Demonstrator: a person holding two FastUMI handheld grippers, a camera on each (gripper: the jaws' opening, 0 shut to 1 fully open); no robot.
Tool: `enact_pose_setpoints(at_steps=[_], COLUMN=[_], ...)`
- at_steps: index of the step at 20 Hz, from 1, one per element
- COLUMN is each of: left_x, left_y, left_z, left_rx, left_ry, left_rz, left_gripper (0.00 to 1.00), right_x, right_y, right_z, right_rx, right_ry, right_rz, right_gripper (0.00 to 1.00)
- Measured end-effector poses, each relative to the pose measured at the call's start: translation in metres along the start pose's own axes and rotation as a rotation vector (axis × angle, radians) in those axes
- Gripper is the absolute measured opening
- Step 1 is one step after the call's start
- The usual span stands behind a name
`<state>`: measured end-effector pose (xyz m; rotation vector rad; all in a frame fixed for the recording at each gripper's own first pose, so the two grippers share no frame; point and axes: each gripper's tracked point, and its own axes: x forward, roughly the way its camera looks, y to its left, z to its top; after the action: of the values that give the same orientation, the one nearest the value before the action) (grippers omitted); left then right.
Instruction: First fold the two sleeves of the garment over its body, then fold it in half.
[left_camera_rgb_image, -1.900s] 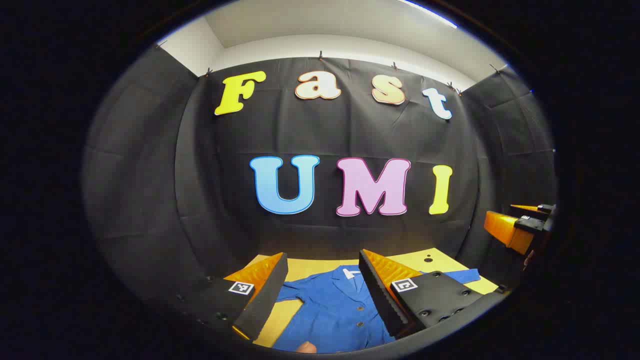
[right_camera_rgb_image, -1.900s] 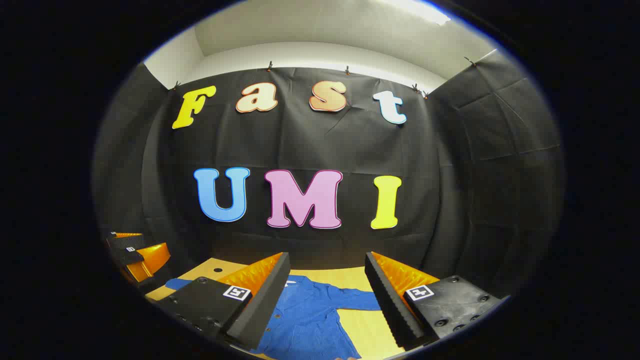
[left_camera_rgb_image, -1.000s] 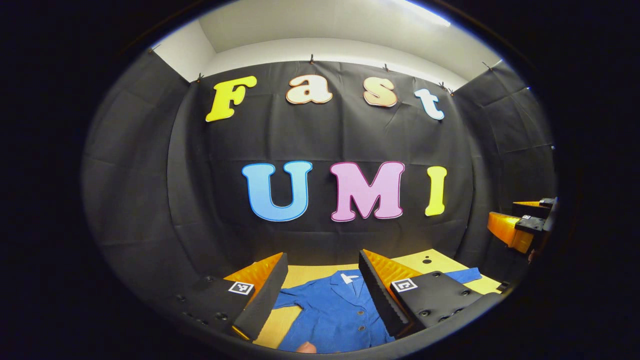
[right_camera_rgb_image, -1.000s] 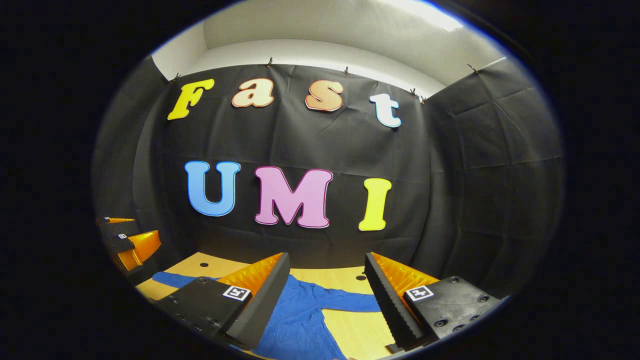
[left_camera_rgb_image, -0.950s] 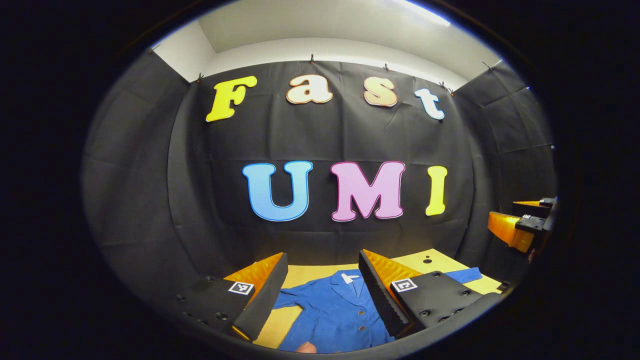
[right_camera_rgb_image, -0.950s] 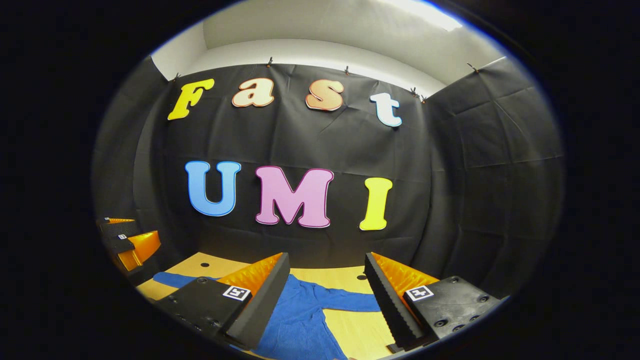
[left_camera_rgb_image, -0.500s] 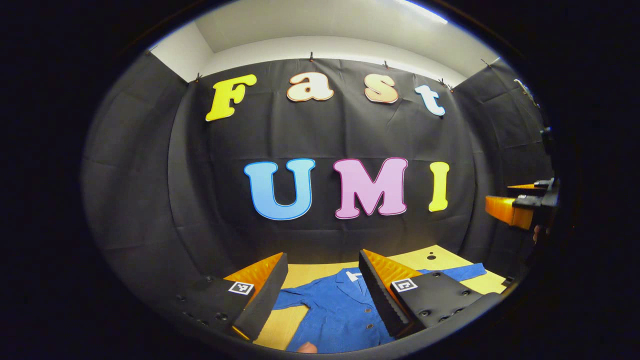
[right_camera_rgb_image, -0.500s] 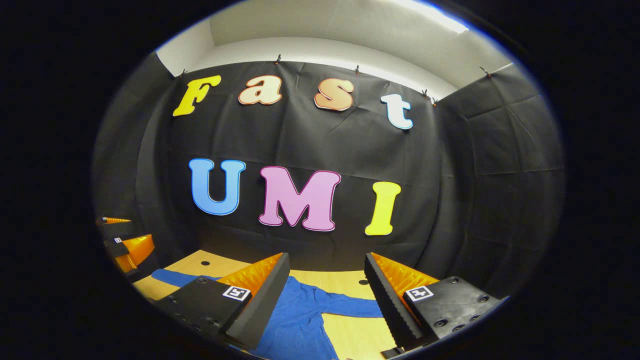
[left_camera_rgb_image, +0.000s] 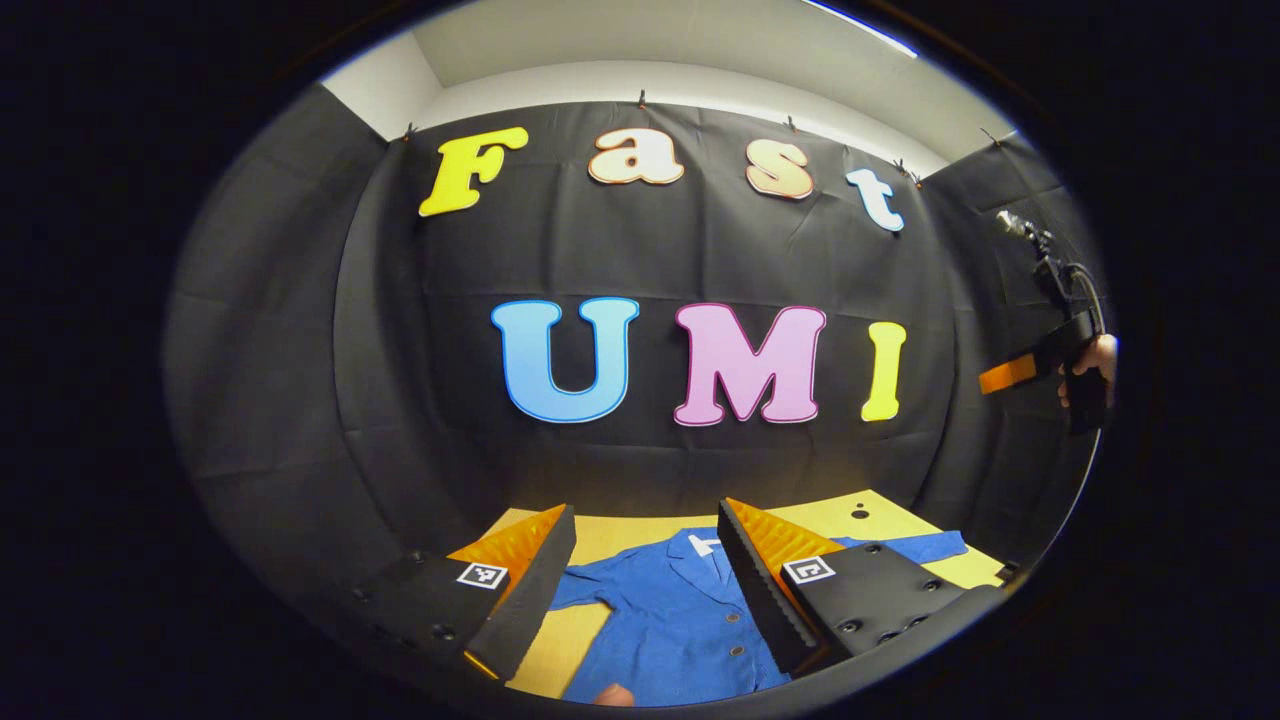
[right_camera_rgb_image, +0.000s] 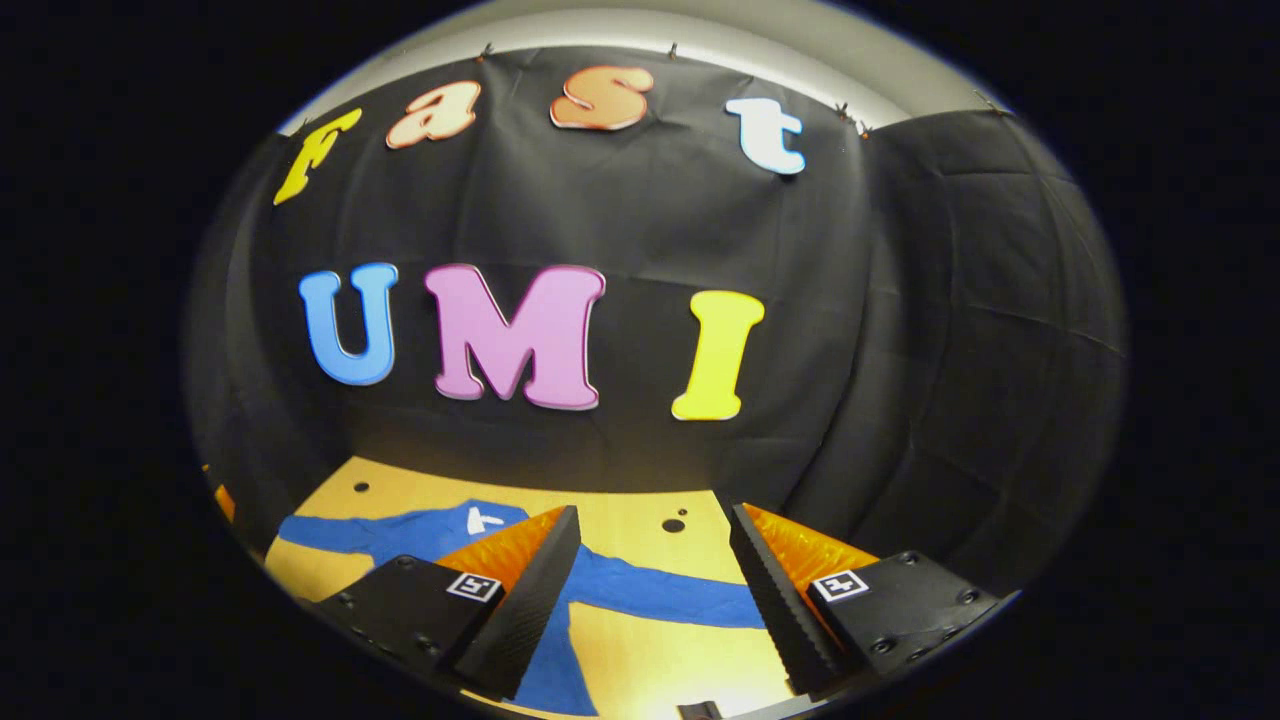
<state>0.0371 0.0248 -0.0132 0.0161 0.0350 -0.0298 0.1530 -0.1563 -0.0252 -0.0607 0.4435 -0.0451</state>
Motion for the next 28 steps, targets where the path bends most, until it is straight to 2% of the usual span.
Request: enact_pose_setpoints(at_steps=[2, 4, 7, 9, 11, 12, 14, 15, 18, 21, 22, 23, 25, 28], left_x=[0.008, 0.018, 0.037, 0.052, 0.066, 0.074, 0.090, 0.095, 0.108, 0.116, 0.118, 0.122, 0.125, 0.128], left_y=[0.006, 0.003, -0.003, -0.003, -0.009, -0.013, -0.025, -0.032, -0.048, -0.056, -0.058, -0.063, -0.068, -0.071], left_z=[-0.003, -0.010, -0.018, -0.020, -0.028, -0.033, -0.041, -0.043, -0.046, -0.045, -0.047, -0.054, -0.057, -0.052], left_rx=[0.011, 0.000, 0.000, 0.018, 0.014, 0.014, 0.016, 0.011, 0.015, 0.056, 0.060, 0.059, 0.054, 0.055], left_ry=[0.005, 0.025, 0.064, 0.075, 0.105, 0.125, 0.159, 0.169, 0.192, 0.198, 0.206, 0.224, 0.238, 0.226], left_rz=[0.027, 0.042, 0.072, 0.104, 0.130, 0.143, 0.165, 0.167, 0.173, 0.187, 0.187, 0.182, 0.172, 0.159], left_gripper=[0.85, 0.82, 0.80, 0.80, 0.82, 0.83, 0.82, 0.86, 0.83, 0.82, 0.86, 0.82, 0.82, 0.82], right_x=[0.034, 0.072, 0.127, 0.161, 0.183, 0.186, 0.195, 0.199, 0.210, 0.222, 0.222, 0.228, 0.224, 0.227], right_y=[-0.023, -0.055, -0.118, -0.146, -0.164, -0.168, -0.180, -0.184, -0.195, -0.203, -0.201, -0.201, -0.203, -0.199], right_z=[-0.033, -0.079, -0.145, -0.186, -0.223, -0.241, -0.292, -0.311, -0.357, -0.389, -0.391, -0.394, -0.393, -0.394], right_rx=[0.035, 0.101, 0.117, 0.200, 0.287, 0.316, 0.301, 0.296, 0.299, 0.293, 0.312, 0.352, 0.371, 0.358], right_ry=[0.154, 0.315, 0.517, 0.611, 0.720, 0.782, 0.938, 0.991, 1.087, 1.122, 1.132, 1.122, 1.109, 1.102], right_rz=[0.009, -0.043, -0.143, -0.176, -0.210, -0.204, -0.206, -0.204, -0.218, -0.228, -0.211, -0.207, -0.208, -0.195], right_gripper=[0.96, 0.96, 0.98, 0.99, 0.99, 0.99, 0.98, 0.99, 0.99, 0.98, 0.98, 1.00, 0.91, 0.88])
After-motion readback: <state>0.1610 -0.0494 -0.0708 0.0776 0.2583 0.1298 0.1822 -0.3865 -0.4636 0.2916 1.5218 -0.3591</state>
